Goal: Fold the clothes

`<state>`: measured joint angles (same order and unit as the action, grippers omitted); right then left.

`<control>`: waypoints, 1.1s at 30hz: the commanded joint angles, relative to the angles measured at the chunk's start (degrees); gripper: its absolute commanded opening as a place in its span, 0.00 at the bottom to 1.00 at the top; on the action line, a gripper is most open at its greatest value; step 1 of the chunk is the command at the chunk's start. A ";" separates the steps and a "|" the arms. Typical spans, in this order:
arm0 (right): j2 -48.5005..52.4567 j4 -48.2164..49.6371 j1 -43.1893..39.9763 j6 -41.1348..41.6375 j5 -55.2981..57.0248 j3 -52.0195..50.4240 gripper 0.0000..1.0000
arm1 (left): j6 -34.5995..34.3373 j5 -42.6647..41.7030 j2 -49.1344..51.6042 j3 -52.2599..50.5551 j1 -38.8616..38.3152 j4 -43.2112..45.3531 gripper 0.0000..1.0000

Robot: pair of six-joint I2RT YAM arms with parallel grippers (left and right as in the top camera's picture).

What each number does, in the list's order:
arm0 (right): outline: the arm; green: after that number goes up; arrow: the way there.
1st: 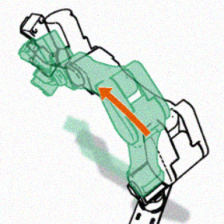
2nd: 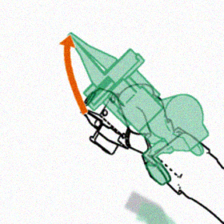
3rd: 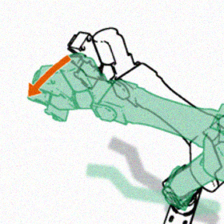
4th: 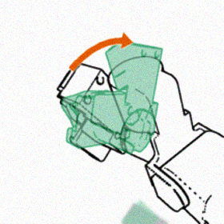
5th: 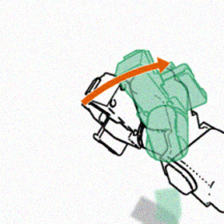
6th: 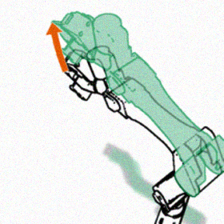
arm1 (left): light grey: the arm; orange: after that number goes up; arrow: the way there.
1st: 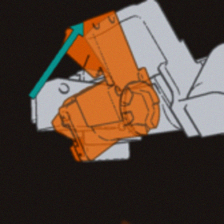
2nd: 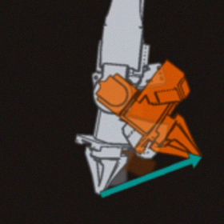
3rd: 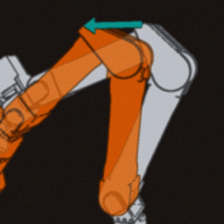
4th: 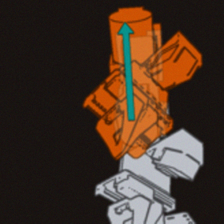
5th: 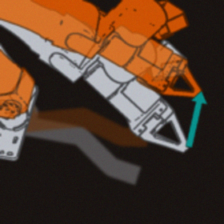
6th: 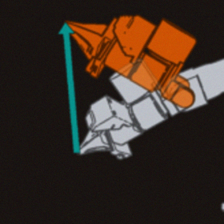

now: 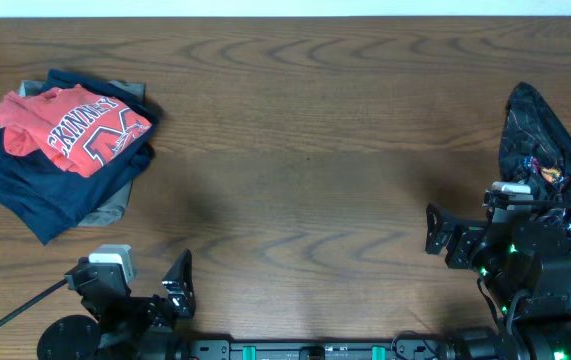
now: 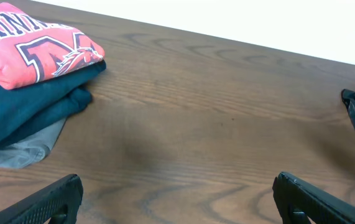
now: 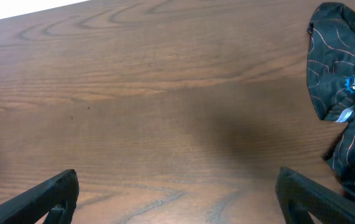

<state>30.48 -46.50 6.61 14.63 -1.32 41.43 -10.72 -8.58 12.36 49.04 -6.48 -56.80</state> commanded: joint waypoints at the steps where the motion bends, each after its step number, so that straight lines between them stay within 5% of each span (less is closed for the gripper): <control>1: -0.15 -0.09 0.20 0.79 1.07 -0.61 0.99 | -0.55 0.72 -0.15 -0.66 0.02 -0.13 0.98; 20: -3.04 -0.63 -0.20 -2.51 1.53 -1.25 0.99 | -0.55 0.72 -0.15 -0.66 0.02 -0.13 0.98; 33: -29.44 20.90 -2.95 -10.05 -2.78 -25.33 0.99 | -0.55 0.72 -0.15 -0.66 0.02 -0.13 0.98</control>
<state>5.26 -28.01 4.56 6.24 -3.16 20.43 -10.72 -8.58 12.36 48.45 -6.48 -56.88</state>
